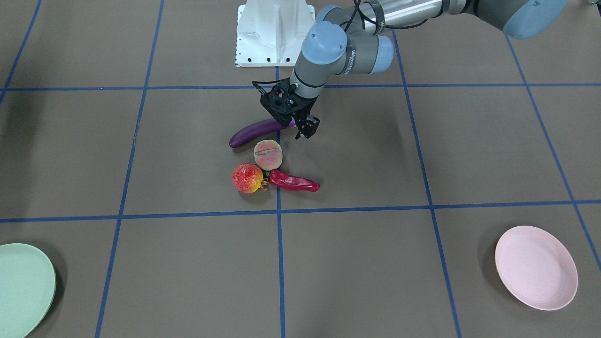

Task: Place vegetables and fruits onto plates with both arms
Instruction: 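Reach the left gripper down to the purple eggplant and grasp it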

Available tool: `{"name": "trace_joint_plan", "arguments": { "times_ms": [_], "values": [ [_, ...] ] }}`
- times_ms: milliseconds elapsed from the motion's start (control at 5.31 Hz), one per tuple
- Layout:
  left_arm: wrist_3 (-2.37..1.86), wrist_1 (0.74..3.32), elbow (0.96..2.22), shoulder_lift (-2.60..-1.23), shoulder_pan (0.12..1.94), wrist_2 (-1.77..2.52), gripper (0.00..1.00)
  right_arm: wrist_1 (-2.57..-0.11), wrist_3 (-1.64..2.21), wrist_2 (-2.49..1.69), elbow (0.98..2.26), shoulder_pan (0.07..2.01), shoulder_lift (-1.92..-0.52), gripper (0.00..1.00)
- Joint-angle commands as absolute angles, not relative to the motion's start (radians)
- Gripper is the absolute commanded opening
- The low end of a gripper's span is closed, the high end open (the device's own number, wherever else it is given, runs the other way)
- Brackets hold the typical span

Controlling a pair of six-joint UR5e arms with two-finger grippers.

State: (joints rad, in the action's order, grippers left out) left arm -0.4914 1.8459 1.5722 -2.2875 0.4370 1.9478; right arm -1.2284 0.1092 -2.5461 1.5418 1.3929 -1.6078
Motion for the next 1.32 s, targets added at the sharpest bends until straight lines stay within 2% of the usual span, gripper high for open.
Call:
{"name": "trace_joint_plan", "arguments": {
  "times_ms": [0, 1130],
  "values": [
    [-0.488, 1.841, 1.542, -2.316, 0.394, 1.867, 0.99, -1.229, 0.117, -2.548, 1.539, 1.393, -1.608, 1.00],
    [-0.491, 1.842, 1.471, -2.345, 0.354, 1.858, 0.99, -1.229, 0.127, -2.548, 1.511, 1.393, -1.585, 1.00]
  ]
}}
